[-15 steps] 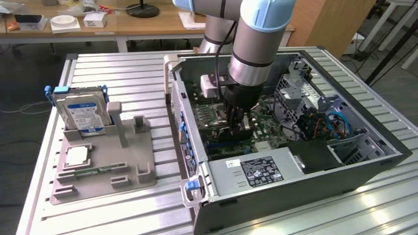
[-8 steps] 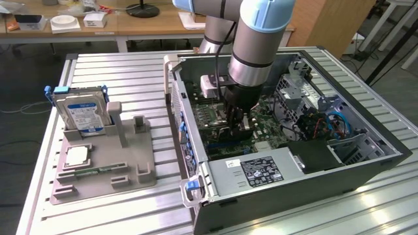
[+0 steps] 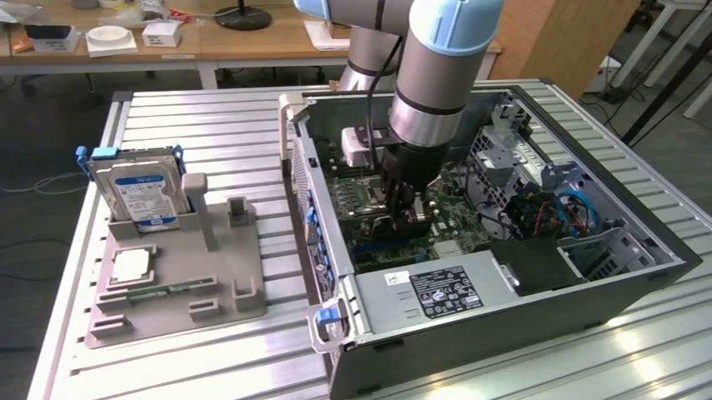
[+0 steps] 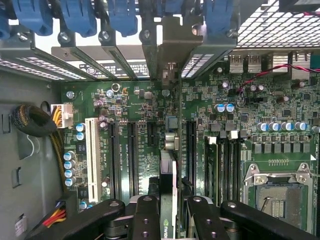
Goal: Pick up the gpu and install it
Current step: 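Insert the gpu into the slot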
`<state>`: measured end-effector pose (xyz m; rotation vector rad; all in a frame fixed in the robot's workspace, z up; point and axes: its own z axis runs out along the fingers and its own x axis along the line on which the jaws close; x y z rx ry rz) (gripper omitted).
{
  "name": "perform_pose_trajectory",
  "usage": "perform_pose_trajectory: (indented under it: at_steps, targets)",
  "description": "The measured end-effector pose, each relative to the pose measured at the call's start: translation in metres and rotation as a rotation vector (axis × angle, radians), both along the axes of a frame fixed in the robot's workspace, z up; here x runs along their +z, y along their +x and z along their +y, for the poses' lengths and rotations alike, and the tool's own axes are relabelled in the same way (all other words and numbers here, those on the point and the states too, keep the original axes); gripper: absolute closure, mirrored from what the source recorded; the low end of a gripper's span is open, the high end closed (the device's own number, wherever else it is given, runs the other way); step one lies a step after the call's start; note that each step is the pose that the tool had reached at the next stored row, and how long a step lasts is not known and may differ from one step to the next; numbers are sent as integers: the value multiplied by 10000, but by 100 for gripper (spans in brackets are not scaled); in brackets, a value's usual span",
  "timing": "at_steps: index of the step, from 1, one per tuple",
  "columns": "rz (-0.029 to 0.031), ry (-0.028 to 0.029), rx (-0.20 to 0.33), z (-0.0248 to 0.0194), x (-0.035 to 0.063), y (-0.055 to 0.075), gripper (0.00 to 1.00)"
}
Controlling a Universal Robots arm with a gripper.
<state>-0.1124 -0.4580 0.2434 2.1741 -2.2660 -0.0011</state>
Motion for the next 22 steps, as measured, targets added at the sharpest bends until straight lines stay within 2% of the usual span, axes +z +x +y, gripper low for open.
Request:
perform_pose_trajectory:
  at_steps: [22]
  targets:
    - [8, -15, 43, -1, -19, -1, 74]
